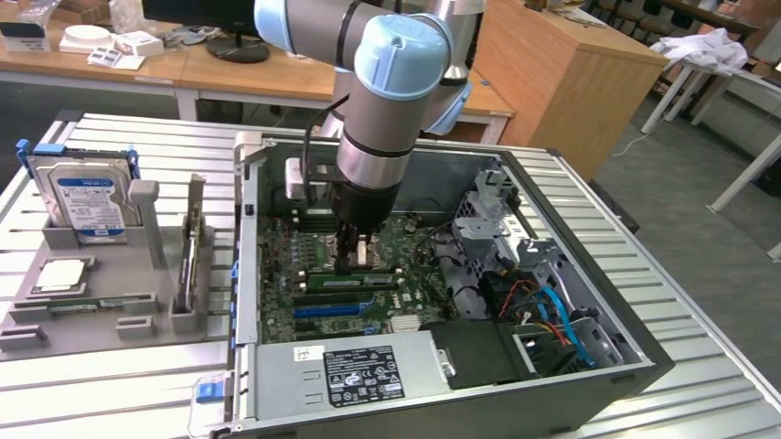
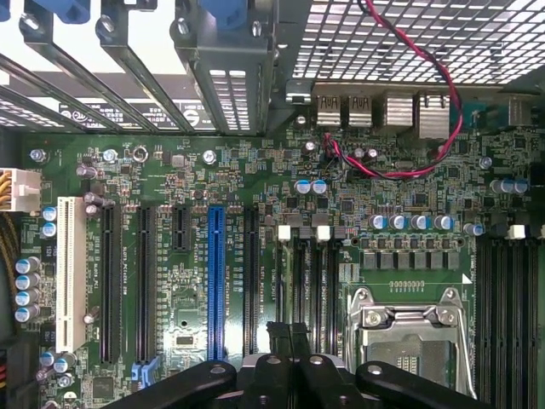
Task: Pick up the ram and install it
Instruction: 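Press down the ram until it locks into place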
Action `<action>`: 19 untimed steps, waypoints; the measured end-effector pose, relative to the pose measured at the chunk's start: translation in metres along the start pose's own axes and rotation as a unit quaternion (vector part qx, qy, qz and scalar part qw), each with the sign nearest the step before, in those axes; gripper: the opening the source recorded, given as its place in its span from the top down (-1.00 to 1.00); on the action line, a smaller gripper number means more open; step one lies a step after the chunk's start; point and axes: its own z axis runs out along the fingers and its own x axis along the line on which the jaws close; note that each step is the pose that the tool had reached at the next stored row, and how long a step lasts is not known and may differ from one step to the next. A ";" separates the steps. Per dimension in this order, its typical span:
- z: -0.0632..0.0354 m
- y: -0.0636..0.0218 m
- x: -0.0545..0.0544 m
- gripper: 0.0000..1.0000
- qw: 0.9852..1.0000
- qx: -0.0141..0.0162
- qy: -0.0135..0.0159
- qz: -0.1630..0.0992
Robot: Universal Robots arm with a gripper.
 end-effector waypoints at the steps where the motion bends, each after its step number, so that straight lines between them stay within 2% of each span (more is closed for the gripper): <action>1: 0.0002 0.0000 0.000 0.79 1.000 0.000 0.000 0.000; 19: 0.0029 0.0000 -0.001 0.79 1.000 0.000 0.000 0.000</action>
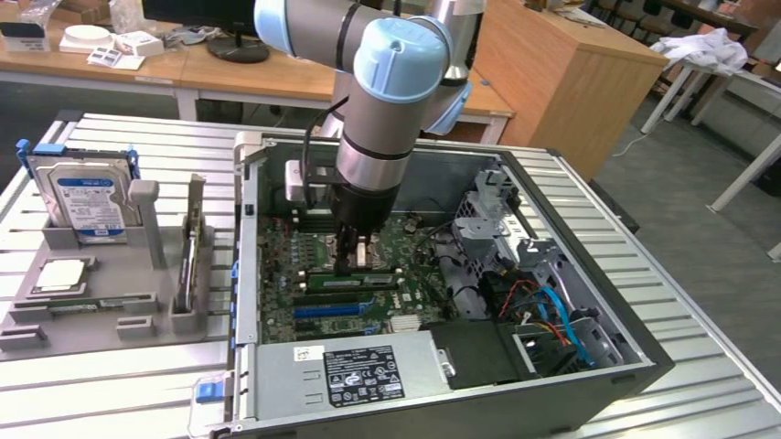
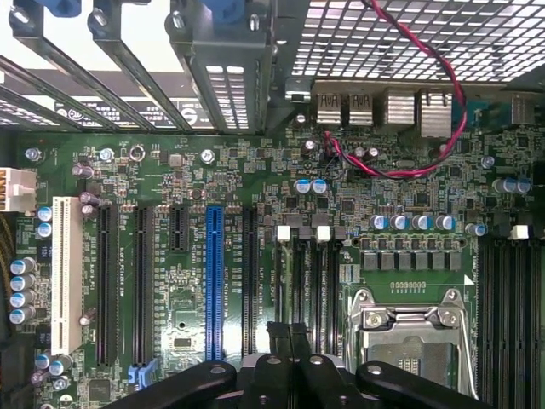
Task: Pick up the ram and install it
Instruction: 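Press down the ram until it locks into place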
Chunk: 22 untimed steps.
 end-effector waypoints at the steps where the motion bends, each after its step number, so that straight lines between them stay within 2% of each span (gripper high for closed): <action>1: -0.0001 0.0000 0.000 0.79 1.000 0.000 0.000 0.000; 22: 0.0015 0.0000 -0.001 0.79 1.000 0.000 0.000 0.000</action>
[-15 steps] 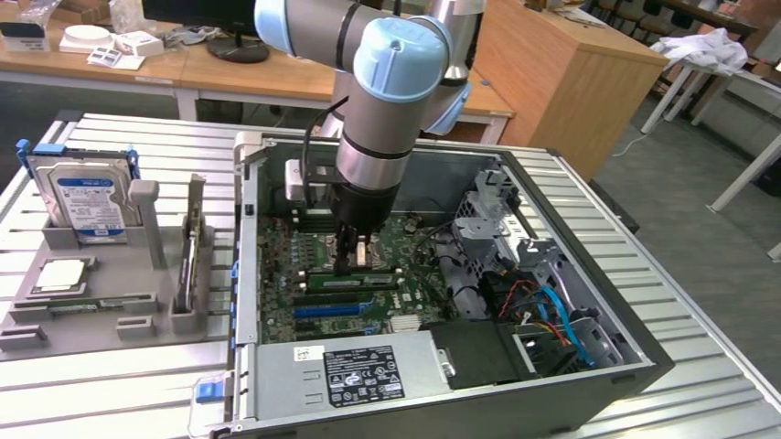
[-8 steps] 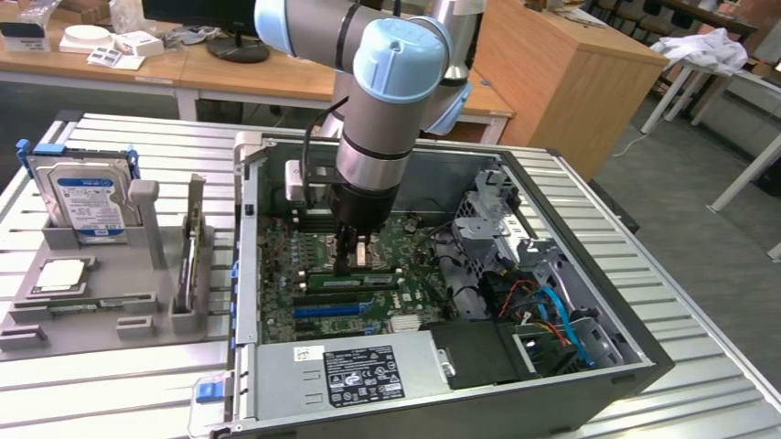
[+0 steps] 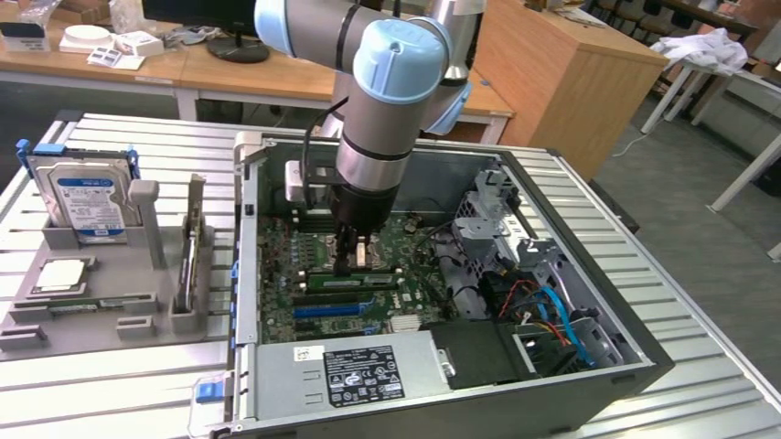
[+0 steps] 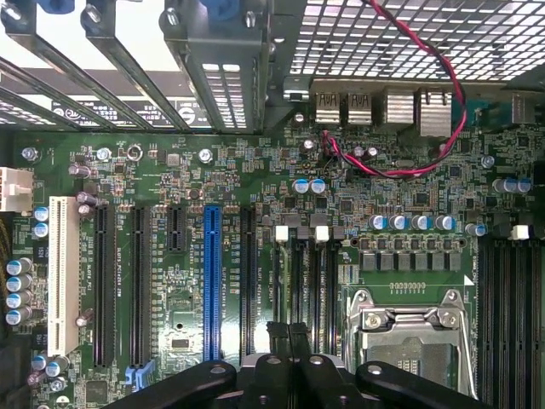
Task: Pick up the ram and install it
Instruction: 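Press down the ram until it locks into place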
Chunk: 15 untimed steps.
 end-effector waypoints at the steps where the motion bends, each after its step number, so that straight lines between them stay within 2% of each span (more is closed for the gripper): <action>1: 0.0000 0.0000 0.000 0.79 1.000 0.000 0.000 0.000; 15: 0.0016 0.0000 -0.001 0.79 1.000 0.000 0.000 0.000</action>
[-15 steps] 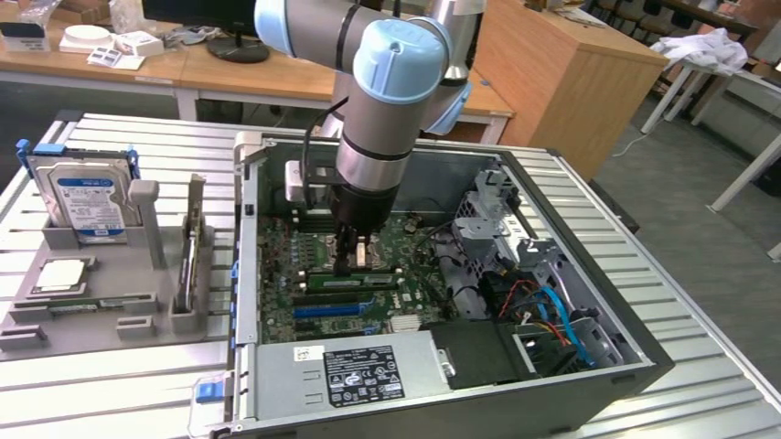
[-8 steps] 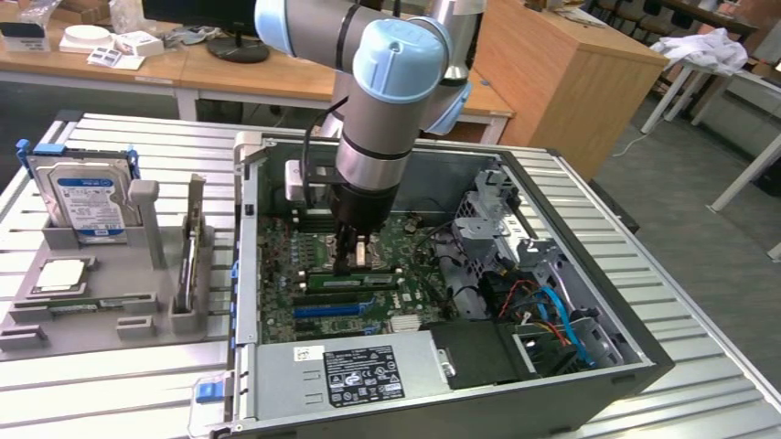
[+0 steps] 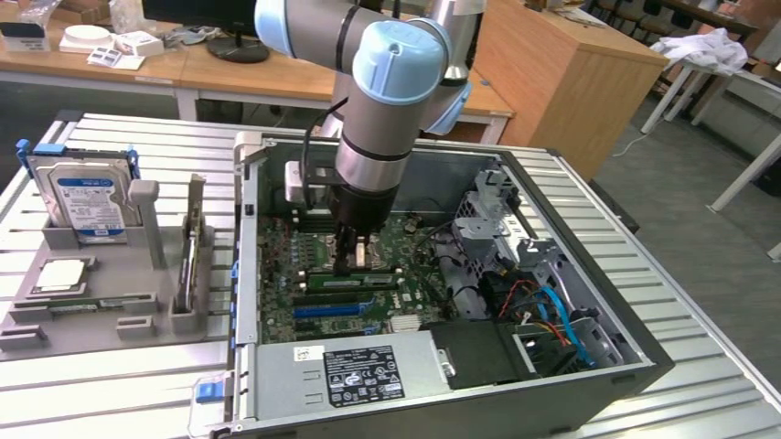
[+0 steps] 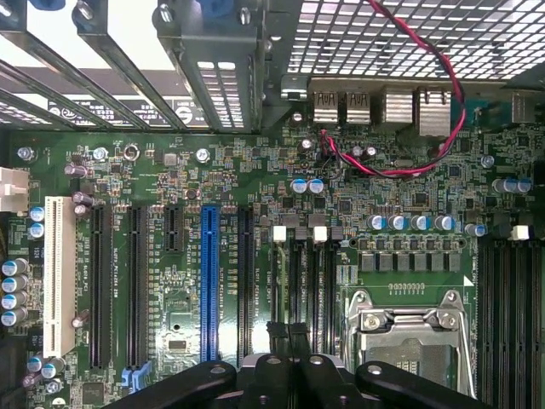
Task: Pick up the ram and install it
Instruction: 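Press down the ram until it locks into place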
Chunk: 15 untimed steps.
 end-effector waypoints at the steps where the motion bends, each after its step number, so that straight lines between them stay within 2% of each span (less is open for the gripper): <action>1: 0.0000 0.0000 0.000 0.79 1.000 0.000 0.000 0.000; 15: 0.0026 0.0000 0.000 0.79 1.000 0.000 0.000 0.000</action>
